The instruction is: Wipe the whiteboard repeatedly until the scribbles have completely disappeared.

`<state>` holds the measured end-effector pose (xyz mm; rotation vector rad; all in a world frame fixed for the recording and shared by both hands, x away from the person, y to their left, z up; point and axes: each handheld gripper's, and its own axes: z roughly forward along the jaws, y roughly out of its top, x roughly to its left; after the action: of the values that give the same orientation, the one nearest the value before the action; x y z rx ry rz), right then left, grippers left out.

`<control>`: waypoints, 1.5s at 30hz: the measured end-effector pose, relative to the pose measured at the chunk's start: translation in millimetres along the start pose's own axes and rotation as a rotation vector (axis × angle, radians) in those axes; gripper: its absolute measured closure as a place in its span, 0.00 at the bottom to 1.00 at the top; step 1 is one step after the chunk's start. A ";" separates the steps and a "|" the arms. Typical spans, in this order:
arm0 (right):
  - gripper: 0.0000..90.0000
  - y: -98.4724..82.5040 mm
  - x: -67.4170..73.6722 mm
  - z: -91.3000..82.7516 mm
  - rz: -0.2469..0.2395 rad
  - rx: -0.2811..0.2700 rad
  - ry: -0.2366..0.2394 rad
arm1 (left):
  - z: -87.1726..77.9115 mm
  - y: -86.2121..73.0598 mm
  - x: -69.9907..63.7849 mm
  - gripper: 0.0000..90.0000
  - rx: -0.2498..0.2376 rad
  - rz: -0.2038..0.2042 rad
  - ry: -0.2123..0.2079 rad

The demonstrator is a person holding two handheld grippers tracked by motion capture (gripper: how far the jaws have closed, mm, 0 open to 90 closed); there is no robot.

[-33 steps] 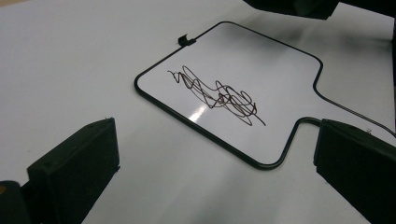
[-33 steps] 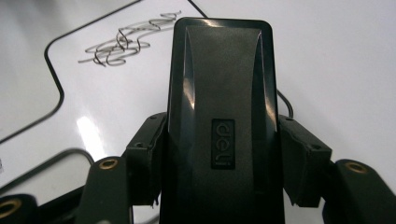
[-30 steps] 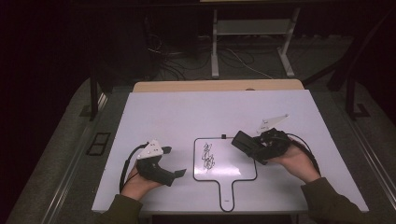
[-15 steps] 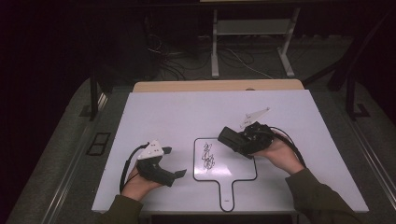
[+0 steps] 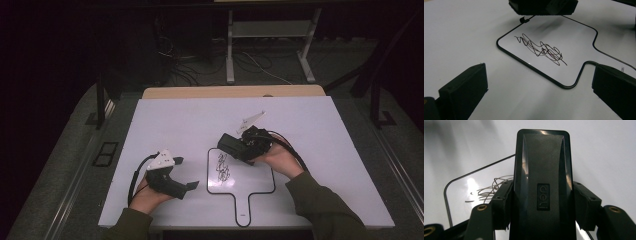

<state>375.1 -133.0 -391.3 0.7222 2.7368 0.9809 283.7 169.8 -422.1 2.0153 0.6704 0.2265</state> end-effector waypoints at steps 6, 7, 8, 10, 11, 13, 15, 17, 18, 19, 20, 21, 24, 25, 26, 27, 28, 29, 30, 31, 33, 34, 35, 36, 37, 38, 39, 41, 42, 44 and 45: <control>0.43 8.8 0.4 15.1 -0.013 0.009 0.010 | 0.4 0.1 -0.1 0.00 0.000 0.000 -0.001; 0.43 8.8 0.4 15.1 -0.013 0.009 0.010 | 0.3 0.2 0.0 0.00 0.000 0.001 -0.001; 0.43 10.0 0.3 17.6 -0.018 0.009 0.015 | 0.2 0.2 0.0 0.00 0.000 0.001 -0.001; 0.43 12.5 0.3 21.8 -0.024 0.012 0.018 | -0.3 0.4 0.6 0.00 0.002 0.005 -0.002; 0.43 15.1 0.4 25.2 -0.028 0.013 0.019 | -0.4 0.5 0.6 0.00 0.001 0.003 -0.001; 0.43 16.3 0.2 26.2 -0.022 0.015 0.020 | -0.6 0.5 0.4 0.00 0.000 0.000 -0.002; 0.43 18.8 -1.3 28.2 -0.020 0.012 0.020 | -0.6 0.6 0.3 0.00 -0.001 0.000 -0.002; 0.43 21.4 -1.7 30.6 -0.023 0.017 0.018 | -0.7 0.9 0.3 0.00 -0.002 0.001 -0.001; 0.43 23.7 -1.7 34.2 -0.032 0.027 0.018 | -0.9 1.0 0.4 0.00 -0.002 0.003 0.001; 0.43 23.7 -1.7 34.2 -0.032 0.027 0.018 | -1.0 1.0 0.4 0.00 -0.004 0.000 0.000; 0.43 24.8 -0.8 35.9 -0.028 0.033 0.018 | -1.1 1.1 0.6 0.00 -0.004 0.002 0.001; 0.43 26.5 -0.5 39.3 -0.036 0.041 0.016 | -1.1 1.0 0.8 0.00 -0.005 0.001 0.000; 0.43 27.8 -1.4 41.9 -0.038 0.049 0.015 | -1.1 1.0 0.7 0.00 -0.004 0.001 -0.001; 0.43 28.6 -2.2 44.7 -0.035 0.061 0.011 | -1.0 1.0 0.5 0.00 -0.004 0.000 -0.001; 0.43 28.6 -2.7 46.2 -0.032 0.063 0.013 | -0.9 1.1 0.3 0.00 -0.004 0.001 -0.002; 0.43 28.3 -3.5 48.0 -0.037 0.065 0.010 | -0.8 1.0 0.2 0.00 -0.005 0.002 -0.001; 0.43 28.0 -3.7 49.4 -0.029 0.069 0.011 | -0.8 1.0 0.0 0.00 -0.005 0.001 -0.002; 0.43 27.7 -4.2 50.8 -0.030 0.073 0.014 | -1.0 1.0 0.2 0.00 -0.004 0.003 -0.002; 0.43 27.2 -4.8 52.0 -0.028 0.079 0.006 | -1.0 1.0 0.3 0.00 -0.004 0.003 -0.002; 0.43 26.8 -5.4 53.1 -0.027 0.082 0.008 | -1.0 1.0 0.4 0.00 -0.004 0.002 -0.003; 0.43 26.0 -6.5 55.6 -0.030 0.088 0.015 | -0.8 1.1 0.5 0.00 -0.003 0.005 -0.004; 0.43 25.5 -8.0 56.7 -0.046 0.092 0.003 | -0.7 1.1 0.3 0.00 -0.003 0.004 -0.004; 0.43 25.4 -7.6 57.5 -0.039 0.098 0.007 | -0.5 1.0 0.1 0.00 -0.006 0.004 -0.004; 0.43 25.0 -8.1 58.4 -0.044 0.099 0.005 | -0.5 1.0 0.1 0.00 -0.006 0.004 -0.004; 0.43 24.8 -8.0 59.2 -0.043 0.101 0.002 | -0.5 1.0 0.0 0.00 -0.006 0.003 -0.004; 0.43 24.8 -8.0 59.2 -0.043 0.101 0.002 | -0.4 1.0 -0.1 0.00 -0.006 0.003 -0.005; 0.43 24.3 -8.3 61.1 -0.047 0.104 0.001 | -0.3 0.9 -0.1 0.00 -0.004 0.005 -0.005; 0.43 24.2 -7.0 62.1 -0.042 0.104 0.008 | -0.2 1.0 -0.1 0.00 -0.004 0.005 -0.005; 0.43 23.7 -6.1 64.6 -0.057 0.112 0.002 | -0.2 1.0 -0.2 0.00 -0.004 0.005 -0.005; 0.43 23.5 -5.4 65.3 -0.065 0.113 -0.001 | -0.3 0.9 -0.1 0.00 -0.004 0.004 -0.005; 0.43 23.8 -4.9 65.2 -0.062 0.114 -0.004 | -0.3 1.0 -0.1 0.00 -0.004 0.005 -0.005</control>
<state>407.6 -82.9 -427.1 0.6517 2.8118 0.8162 283.9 169.7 -421.1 2.0135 0.6613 0.2248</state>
